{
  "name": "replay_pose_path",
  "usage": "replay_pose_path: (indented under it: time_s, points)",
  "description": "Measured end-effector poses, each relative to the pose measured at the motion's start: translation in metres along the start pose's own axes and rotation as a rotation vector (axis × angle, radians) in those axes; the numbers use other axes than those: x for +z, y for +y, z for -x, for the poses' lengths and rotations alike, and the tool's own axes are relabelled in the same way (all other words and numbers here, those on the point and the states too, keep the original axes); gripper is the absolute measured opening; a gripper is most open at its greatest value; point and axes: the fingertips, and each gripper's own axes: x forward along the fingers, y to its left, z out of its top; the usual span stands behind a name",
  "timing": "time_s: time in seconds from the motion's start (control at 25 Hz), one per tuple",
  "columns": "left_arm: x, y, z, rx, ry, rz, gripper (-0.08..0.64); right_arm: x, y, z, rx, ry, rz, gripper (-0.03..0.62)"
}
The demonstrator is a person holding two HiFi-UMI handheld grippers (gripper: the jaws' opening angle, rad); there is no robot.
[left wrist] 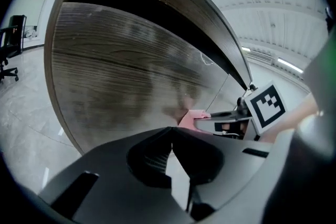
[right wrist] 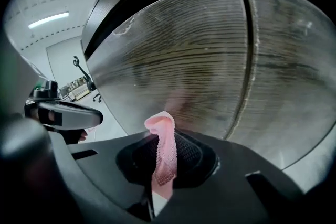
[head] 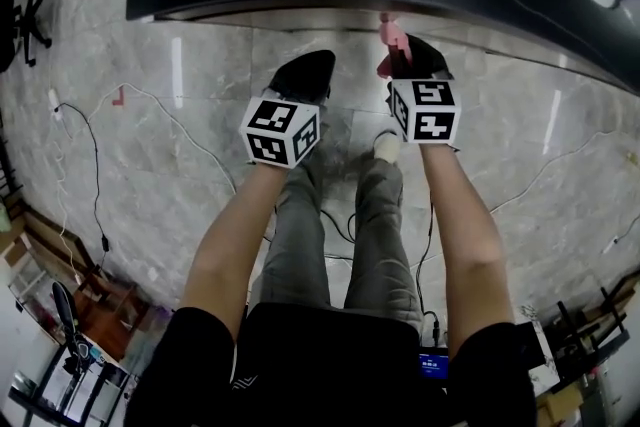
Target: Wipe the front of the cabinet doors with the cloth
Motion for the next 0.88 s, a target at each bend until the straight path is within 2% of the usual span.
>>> replay_pose_path:
  time_s: [0.4, 0.88]
  points:
    - [0.002, -0.053, -0.031, -0.037, 0.023, -0.032, 0.009, -0.010, -0.043, 0.026, -0.018, -0.004, -0.035, 0.048]
    - [0.007, -0.095, -0.021, -0.001, 0.014, -0.035, 0.009, -0.009, -0.028, 0.078, 0.076, -0.021, -0.018, 0.048]
